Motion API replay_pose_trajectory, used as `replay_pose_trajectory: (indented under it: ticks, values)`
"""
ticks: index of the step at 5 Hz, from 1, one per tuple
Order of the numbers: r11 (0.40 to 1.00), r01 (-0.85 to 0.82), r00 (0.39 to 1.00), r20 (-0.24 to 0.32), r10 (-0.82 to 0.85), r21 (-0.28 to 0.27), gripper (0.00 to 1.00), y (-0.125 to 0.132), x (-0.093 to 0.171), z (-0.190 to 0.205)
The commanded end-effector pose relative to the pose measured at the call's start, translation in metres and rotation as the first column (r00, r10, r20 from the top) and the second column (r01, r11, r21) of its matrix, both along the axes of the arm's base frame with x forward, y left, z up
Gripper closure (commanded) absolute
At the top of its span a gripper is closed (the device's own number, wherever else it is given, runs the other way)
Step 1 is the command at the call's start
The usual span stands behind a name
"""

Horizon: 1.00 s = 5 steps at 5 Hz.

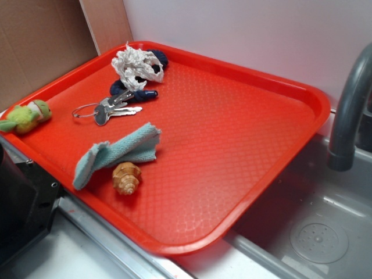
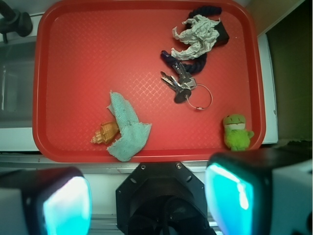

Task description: Grab the green animal.

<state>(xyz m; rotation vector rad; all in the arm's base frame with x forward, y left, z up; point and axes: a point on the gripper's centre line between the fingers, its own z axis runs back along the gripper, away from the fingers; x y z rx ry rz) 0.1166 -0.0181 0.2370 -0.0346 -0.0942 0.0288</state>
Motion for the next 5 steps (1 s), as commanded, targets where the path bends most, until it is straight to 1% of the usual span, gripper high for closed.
replay_pose_trajectory:
  ticks: [1, 2, 3, 4, 5]
  values:
    - [1.0, 0.0, 1.0, 0.0, 0.0, 0.0, 0.0, 0.0, 0.0, 0.0]
    - [0.998, 0.058, 0.996, -0.076, -0.056, 0.028, 0.0, 0.028, 0.009, -0.047]
    - [0.996, 0.088, 0.992, -0.097, -0.085, 0.027, 0.0, 0.052, -0.001, -0.077]
    - [1.0, 0.021, 0.995, -0.095, -0.021, -0.001, 0.0, 0.087, -0.027, -0.108]
    - [1.0, 0.021, 0.995, -0.095, -0.021, -0.001, 0.0, 0.087, -0.027, -0.108]
